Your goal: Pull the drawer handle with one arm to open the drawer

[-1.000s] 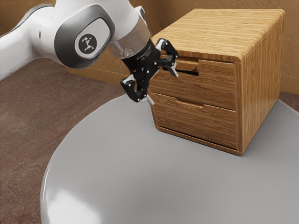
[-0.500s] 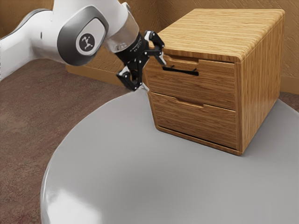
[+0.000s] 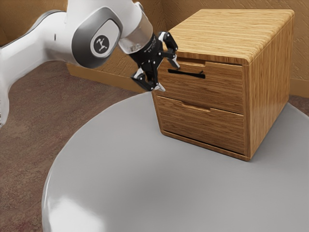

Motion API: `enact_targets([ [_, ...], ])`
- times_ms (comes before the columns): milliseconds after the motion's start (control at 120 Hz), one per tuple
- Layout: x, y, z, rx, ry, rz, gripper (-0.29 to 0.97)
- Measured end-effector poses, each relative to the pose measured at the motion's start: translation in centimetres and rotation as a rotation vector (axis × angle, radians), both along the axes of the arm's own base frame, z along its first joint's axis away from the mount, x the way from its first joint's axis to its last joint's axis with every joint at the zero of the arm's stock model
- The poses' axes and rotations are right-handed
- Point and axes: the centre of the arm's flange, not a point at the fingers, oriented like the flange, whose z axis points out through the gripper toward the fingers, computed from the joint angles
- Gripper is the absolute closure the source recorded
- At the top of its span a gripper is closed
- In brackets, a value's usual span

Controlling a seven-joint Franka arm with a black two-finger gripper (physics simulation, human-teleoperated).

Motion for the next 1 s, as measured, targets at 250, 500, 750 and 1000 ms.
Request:
enact_targets([
  [250, 1.5, -0.2, -0.4, -0.004, -0.005, 0.001, 0.2],
  [500, 2.8, 0.2, -1.0, -0.005, -0.006, 0.01, 0.22],
  [750, 3.7, 0.4, -2.5, -0.005, 0.017, 0.014, 0.23],
  [1000, 3.8, 0.2, -2.9, -0.006, 0.022, 0.013, 0.29],
])
